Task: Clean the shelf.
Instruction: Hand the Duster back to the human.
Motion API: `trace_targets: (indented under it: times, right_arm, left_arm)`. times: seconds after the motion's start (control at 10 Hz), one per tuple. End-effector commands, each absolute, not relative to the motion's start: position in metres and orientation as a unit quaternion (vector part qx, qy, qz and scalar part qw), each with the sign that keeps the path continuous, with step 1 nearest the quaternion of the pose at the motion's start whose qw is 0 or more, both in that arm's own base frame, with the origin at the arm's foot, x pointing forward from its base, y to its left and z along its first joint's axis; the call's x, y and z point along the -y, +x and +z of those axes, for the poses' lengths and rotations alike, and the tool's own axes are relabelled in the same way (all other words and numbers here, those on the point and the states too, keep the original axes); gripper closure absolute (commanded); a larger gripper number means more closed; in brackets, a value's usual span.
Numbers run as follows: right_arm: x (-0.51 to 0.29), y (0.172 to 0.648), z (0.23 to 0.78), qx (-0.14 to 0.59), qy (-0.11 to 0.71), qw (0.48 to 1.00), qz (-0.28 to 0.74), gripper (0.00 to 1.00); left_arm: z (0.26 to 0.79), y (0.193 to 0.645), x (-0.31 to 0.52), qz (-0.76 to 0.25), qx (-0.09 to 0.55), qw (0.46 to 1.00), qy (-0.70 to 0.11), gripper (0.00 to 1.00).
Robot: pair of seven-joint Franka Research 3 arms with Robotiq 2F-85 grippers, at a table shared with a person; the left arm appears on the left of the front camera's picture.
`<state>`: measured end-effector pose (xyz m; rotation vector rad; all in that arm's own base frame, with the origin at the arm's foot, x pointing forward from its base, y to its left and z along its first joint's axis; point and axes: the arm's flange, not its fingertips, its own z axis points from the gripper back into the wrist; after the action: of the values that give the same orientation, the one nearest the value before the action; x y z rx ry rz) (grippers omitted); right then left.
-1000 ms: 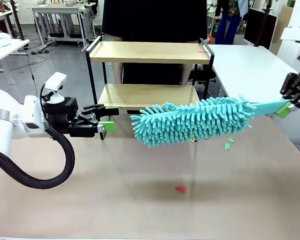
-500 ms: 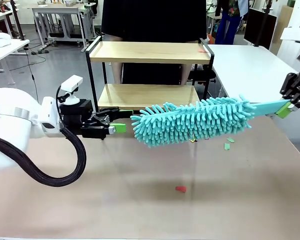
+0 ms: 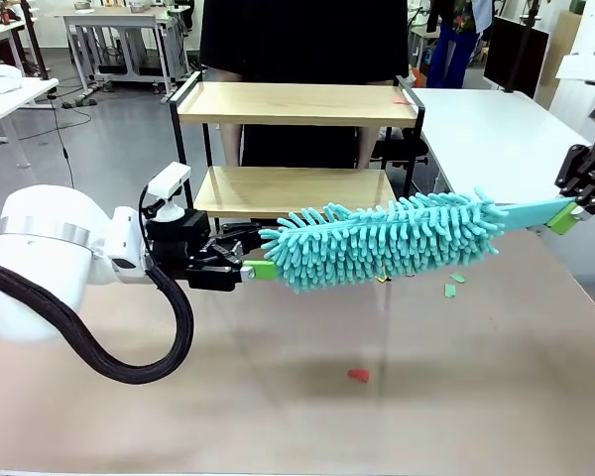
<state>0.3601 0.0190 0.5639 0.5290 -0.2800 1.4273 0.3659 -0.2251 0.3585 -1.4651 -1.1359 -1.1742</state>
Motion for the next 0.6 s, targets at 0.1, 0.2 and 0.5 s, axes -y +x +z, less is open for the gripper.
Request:
trace_targets:
  times: [0.1, 0.2, 0.5]
  right_arm:
    - [-0.018, 0.359, 0.567, 0.136, 0.248, 0.707, 0.648, 0.87]
    - [-0.018, 0.359, 0.567, 0.136, 0.248, 0.707, 0.648, 0.87]
    - [-0.018, 0.359, 0.567, 0.136, 0.248, 0.707, 0.648, 0.87]
  left_arm:
    - [0.363, 0.364, 0.255, -0.464, 0.475, 0.452, -0.596, 0.00]
    - [0.363, 0.363, 0.267, -0.468, 0.471, 0.453, -0.595, 0.00]
    - [0.364, 0.356, 0.296, -0.472, 0.470, 0.440, -0.602, 0.00]
